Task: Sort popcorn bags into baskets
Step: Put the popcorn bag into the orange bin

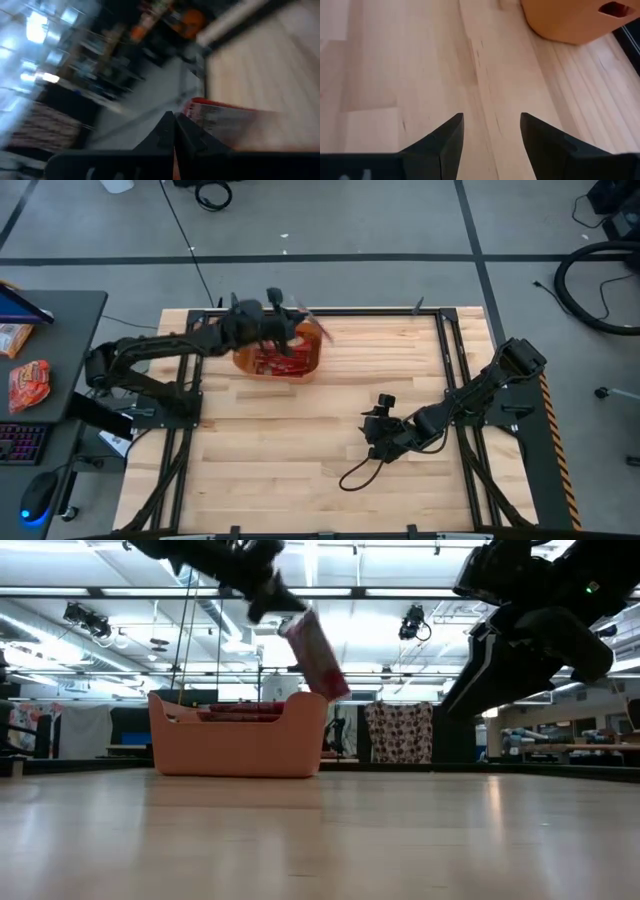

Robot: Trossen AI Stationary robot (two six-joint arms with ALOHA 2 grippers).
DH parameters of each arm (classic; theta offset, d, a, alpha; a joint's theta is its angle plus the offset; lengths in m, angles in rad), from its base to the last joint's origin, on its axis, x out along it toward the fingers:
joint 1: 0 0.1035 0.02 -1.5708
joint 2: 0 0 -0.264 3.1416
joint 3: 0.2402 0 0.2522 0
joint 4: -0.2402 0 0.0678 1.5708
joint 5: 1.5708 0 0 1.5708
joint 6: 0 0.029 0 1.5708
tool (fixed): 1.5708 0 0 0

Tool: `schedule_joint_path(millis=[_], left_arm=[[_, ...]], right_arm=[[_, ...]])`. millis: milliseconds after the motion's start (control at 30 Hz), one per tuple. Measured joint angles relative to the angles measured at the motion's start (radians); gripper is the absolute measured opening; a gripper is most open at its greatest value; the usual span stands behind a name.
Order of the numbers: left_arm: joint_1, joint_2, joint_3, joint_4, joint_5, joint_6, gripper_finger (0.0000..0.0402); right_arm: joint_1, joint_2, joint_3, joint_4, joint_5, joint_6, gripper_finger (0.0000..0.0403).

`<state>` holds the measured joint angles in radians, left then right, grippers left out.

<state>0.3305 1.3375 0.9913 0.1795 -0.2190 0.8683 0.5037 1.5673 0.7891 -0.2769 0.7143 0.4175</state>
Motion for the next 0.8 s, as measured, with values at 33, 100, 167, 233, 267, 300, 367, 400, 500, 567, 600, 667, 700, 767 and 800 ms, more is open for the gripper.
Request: schedule_joint_path(millis=[33,100,167,233,267,300,367,400,500,567,600,667,700,767,800], left_arm=[[0.035,-0.006,-0.001,-0.050,0.052,-0.007,0.0003],[0.084,-0.007,-0.001,-0.128,0.144,-0.012,0.0003],[0.118,-0.007,-0.001,-0.231,0.182,-0.010,0.0003],[0.140,-0.006,-0.001,-0.346,0.193,0.005,0.0003],[0.148,-0.006,-0.001,-0.396,0.196,0.005,0.0003],[0.153,-0.006,-0.001,-0.442,0.196,0.004,0.0003],[0.156,-0.006,-0.001,-0.522,0.191,-0.015,0.0003],[0.156,-0.006,-0.001,-0.551,0.176,-0.024,0.0003],[0.145,-0.011,-0.001,-0.642,0.113,-0.052,0.0002],[0.128,-0.013,-0.001,-0.703,0.064,-0.052,0.0002],[0.120,-0.013,-0.001,-0.740,0.042,-0.050,0.0002],[0.101,-0.013,-0.001,-0.818,0.007,-0.042,0.0002],[0.092,-0.013,-0.001,-0.855,0.006,-0.030,0.0002],[0.072,-0.013,-0.001,-0.934,0.022,0.004,0.0002],[0.060,-0.012,-0.001,-0.965,0.039,0.015,0.0002]], right_arm=[[0.000,0.000,0.000,-0.002,0.000,0.003,0.0200],[0.001,0.000,0.000,-0.003,-0.002,0.007,0.0200],[0.002,0.000,0.000,-0.008,-0.003,0.008,0.0200],[0.002,0.000,0.000,-0.010,-0.004,0.007,0.0200],[0.002,0.000,0.000,-0.011,-0.004,0.007,0.0200],[0.002,0.000,0.000,-0.012,-0.004,0.007,0.0200],[0.001,0.000,0.000,-0.012,-0.004,0.007,0.0200],[0.001,0.000,0.000,-0.012,-0.004,0.007,0.0200],[0.001,0.000,0.000,-0.012,-0.004,0.007,0.0200],[0.001,0.000,0.000,-0.011,-0.004,0.007,0.0200],[0.001,0.000,0.000,-0.011,-0.004,0.007,0.0200],[0.001,0.000,0.000,-0.008,-0.004,0.009,0.0200],[0.001,0.000,0.000,-0.008,-0.005,0.010,0.0200],[0.001,0.000,0.000,-0.007,-0.004,0.010,0.0200],[0.001,0.000,0.000,-0.006,-0.004,0.010,0.0200]])
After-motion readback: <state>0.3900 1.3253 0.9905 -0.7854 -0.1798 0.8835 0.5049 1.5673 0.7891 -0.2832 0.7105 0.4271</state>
